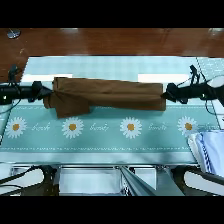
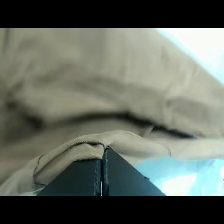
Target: Fold the shirts.
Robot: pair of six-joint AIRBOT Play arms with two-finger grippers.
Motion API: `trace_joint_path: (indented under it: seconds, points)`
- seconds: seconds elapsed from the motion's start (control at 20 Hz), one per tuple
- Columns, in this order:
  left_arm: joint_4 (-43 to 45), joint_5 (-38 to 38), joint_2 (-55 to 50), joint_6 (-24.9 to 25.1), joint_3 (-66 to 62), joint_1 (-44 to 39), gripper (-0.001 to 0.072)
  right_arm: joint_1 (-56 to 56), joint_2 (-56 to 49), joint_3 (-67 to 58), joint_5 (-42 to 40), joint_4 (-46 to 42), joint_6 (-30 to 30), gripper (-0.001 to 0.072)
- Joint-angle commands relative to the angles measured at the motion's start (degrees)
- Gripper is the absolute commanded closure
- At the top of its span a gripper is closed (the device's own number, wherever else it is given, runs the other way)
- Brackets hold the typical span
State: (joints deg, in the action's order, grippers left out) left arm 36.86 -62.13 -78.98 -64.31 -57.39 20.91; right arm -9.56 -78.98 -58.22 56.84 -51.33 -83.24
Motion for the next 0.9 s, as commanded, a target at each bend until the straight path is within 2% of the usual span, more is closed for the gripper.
trace_joint_path:
  seconds: [0.0,0.15,0.3,0.5,0.7,0.85]
  points:
    - [0.0,1.1,-9.5,-2.9,-11.4,-4.8,0.0691,0.4,-8.7,-9.5,-0.2,0.0,-1.4,0.0687]
    - [2.5,0.0,-17.4,-7.5,-20.0,-6.6,0.0691,0.3,-12.7,-14.7,-0.8,0.0,-2.7,0.0687]
    - [6.4,-4.6,-23.6,-10.0,-26.6,-7.0,0.0691,0.4,-15.7,-18.2,-0.9,0.0,-2.9,0.0687]
    - [7.0,-4.3,-27.6,-11.9,-31.9,-7.0,0.0691,0.3,-18.8,-18.9,-1.6,-0.3,-4.3,0.0687]
    - [7.7,-3.9,-29.9,-11.8,-35.7,-7.7,0.0691,0.3,-20.4,-18.9,-3.3,0.0,-5.2,0.0687]
    - [11.4,-3.5,-30.9,-11.6,-35.8,-9.6,0.0689,0.4,-21.2,-18.9,-3.6,2.7,-5.0,0.0685]
